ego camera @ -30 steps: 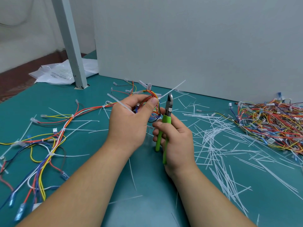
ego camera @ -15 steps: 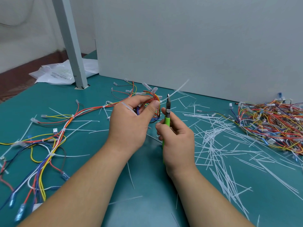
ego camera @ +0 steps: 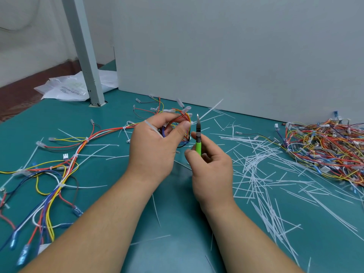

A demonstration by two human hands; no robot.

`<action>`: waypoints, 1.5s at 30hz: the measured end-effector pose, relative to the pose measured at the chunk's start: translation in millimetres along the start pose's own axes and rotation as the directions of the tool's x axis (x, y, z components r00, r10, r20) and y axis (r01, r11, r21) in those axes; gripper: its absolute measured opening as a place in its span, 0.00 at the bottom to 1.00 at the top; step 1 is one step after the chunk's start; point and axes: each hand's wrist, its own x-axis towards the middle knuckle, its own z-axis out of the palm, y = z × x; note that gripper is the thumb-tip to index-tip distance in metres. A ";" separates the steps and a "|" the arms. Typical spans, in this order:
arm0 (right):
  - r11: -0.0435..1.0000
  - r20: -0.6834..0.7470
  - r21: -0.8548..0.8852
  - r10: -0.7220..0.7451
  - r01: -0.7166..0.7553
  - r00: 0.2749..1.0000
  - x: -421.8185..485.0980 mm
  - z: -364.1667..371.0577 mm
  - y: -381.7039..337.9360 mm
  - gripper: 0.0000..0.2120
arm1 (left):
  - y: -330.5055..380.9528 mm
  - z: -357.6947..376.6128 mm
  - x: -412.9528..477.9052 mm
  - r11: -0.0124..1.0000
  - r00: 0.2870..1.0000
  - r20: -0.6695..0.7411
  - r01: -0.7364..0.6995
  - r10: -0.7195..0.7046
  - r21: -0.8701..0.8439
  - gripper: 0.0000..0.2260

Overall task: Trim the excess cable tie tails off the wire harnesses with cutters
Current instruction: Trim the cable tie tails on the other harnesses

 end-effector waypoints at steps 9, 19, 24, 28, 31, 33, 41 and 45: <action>1.000 0.011 0.011 0.016 -0.016 1.000 0.6 -1.5 -0.2 0.19 | -0.6 -0.7 0.4 1.000 1.000 -0.006 0.014 -0.014 0.026 0.09; 0.997 -0.004 0.081 0.001 -0.001 1.000 1.4 -2.6 1.2 0.19 | -1.5 2.0 -1.7 0.977 0.978 0.009 0.207 -0.208 0.043 0.06; 0.997 0.007 0.075 0.001 -0.002 1.000 1.2 -2.7 3.6 0.16 | -0.1 1.5 -2.0 0.969 0.970 0.081 0.234 -0.228 -0.082 0.04; 0.997 0.002 0.075 -0.009 0.009 1.000 0.9 -2.8 4.3 0.16 | -0.9 0.8 -0.2 0.973 0.976 0.087 0.209 -0.200 -0.101 0.02; 0.998 -0.010 0.065 -0.015 0.016 1.000 0.6 -2.6 4.4 0.11 | -1.9 1.6 -0.2 0.981 0.982 0.071 0.179 -0.174 -0.073 0.04; 0.998 -0.018 0.067 -0.012 0.013 1.000 0.8 -2.5 4.9 0.11 | -2.2 2.0 0.0 0.982 0.984 0.065 0.172 -0.167 -0.083 0.04; 0.997 -0.028 0.071 -0.017 0.019 0.999 0.8 -2.3 3.5 0.14 | -1.0 2.5 -0.1 0.991 0.989 0.067 0.136 -0.135 -0.012 0.05; 0.998 -0.033 0.058 -0.017 0.019 0.999 0.6 -2.2 2.9 0.16 | 1.2 3.2 -1.6 0.994 0.991 0.085 0.109 -0.107 -0.013 0.06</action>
